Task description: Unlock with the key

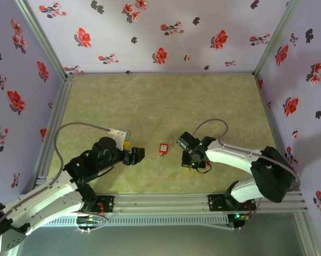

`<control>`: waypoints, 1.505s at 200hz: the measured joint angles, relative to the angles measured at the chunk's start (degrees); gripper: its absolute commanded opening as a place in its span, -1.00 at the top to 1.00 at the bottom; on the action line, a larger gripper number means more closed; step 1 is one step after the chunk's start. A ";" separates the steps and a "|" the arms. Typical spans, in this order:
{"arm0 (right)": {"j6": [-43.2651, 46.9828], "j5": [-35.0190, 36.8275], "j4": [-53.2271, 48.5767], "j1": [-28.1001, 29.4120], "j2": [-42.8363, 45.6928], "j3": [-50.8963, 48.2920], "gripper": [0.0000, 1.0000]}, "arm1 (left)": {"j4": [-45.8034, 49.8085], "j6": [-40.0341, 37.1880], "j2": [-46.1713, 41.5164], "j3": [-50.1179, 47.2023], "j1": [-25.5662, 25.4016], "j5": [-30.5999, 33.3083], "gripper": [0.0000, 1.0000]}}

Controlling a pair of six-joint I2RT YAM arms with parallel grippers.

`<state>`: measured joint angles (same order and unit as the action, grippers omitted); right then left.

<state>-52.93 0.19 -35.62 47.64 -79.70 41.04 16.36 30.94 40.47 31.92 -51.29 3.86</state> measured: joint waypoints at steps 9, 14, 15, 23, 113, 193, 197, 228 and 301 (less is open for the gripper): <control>0.02 0.07 -0.07 0.00 -0.13 -0.04 1.00 | -0.33 0.13 0.42 -0.24 0.00 -0.04 -0.70; 0.04 0.04 -0.11 0.00 -0.22 -0.09 1.00 | -0.57 0.15 0.74 -0.33 0.00 -0.22 -0.70; 0.04 0.04 -0.09 0.00 -0.22 -0.11 1.00 | -0.59 0.17 0.79 -0.33 -0.02 -0.26 -0.70; 0.37 0.07 -0.11 0.00 -0.24 -0.20 1.00 | -1.22 0.20 1.29 -0.48 -0.02 -0.50 -0.70; -1.97 -2.08 2.82 0.04 6.43 -1.99 0.15 | -6.84 1.86 5.53 -1.20 -0.02 -3.02 -0.72; -13.53 -4.96 11.67 1.51 6.69 -2.89 0.17 | -7.74 1.16 4.31 -1.68 -0.02 -2.99 -0.74; -13.92 -5.01 11.85 1.51 6.60 -3.08 0.17 | -7.74 1.07 4.24 -1.68 -0.02 -2.99 -0.75; -16.79 -5.14 12.33 1.51 5.53 -3.76 0.19 | -7.80 0.00 3.30 -1.77 -0.02 -2.99 -0.76; -18.86 -5.20 13.51 1.49 -0.42 -3.34 0.22 | -7.76 -1.42 0.85 -3.43 0.00 -2.99 -0.76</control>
<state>-71.79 -5.02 -22.11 49.12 -80.12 37.69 8.60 29.52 41.32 28.49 -51.29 0.86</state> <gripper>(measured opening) 0.395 0.878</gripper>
